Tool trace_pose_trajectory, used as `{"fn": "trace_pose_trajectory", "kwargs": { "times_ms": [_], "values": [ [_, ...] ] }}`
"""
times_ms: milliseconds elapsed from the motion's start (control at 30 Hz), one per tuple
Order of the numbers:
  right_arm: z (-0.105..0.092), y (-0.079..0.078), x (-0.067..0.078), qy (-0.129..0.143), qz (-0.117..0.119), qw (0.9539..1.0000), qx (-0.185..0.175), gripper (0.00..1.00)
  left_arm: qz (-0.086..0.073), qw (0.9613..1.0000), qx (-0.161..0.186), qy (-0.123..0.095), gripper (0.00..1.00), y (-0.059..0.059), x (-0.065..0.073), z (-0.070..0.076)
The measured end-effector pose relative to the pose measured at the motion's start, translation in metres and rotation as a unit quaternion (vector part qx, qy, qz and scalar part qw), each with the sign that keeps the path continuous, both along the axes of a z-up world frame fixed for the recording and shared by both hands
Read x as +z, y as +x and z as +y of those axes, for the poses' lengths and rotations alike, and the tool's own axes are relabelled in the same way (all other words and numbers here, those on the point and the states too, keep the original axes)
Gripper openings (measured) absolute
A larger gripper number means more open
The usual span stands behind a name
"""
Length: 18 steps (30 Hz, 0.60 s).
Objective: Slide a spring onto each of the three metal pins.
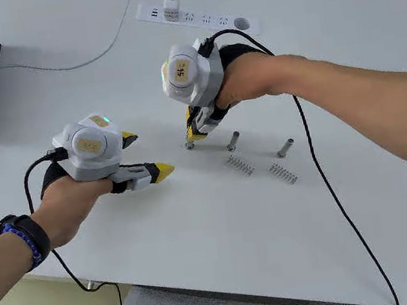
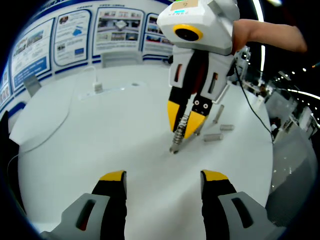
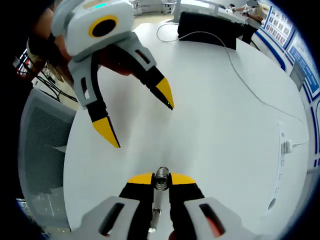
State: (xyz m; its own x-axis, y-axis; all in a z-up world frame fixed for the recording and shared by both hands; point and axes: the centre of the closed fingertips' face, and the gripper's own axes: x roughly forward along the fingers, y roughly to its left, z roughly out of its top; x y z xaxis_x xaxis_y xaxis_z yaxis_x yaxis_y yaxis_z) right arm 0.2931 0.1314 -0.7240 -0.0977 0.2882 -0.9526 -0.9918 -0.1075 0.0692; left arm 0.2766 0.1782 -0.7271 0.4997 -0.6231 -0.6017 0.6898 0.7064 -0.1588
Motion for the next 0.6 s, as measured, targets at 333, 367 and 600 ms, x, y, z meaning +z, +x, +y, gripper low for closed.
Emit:
{"fn": "trace_pose_trajectory", "kwargs": {
  "times_ms": [333, 367, 600],
  "values": [
    [0.001, -0.003, -0.009, -0.004, -0.004, 1.0000, 0.003, 0.13, 0.001, 1.0000, 0.000, -0.001, 0.61, 0.000, -0.001, -0.001],
    [0.001, -0.003, -0.009, -0.003, -0.005, 1.0000, 0.003, 0.13, 0.001, 1.0000, 0.001, -0.001, 0.61, 0.000, -0.001, -0.001],
    [0.001, -0.003, -0.015, -0.006, -0.006, 1.0000, 0.004, 0.13, 0.003, 1.0000, 0.002, -0.001, 0.61, 0.000, -0.002, 0.000]
  ]
}}
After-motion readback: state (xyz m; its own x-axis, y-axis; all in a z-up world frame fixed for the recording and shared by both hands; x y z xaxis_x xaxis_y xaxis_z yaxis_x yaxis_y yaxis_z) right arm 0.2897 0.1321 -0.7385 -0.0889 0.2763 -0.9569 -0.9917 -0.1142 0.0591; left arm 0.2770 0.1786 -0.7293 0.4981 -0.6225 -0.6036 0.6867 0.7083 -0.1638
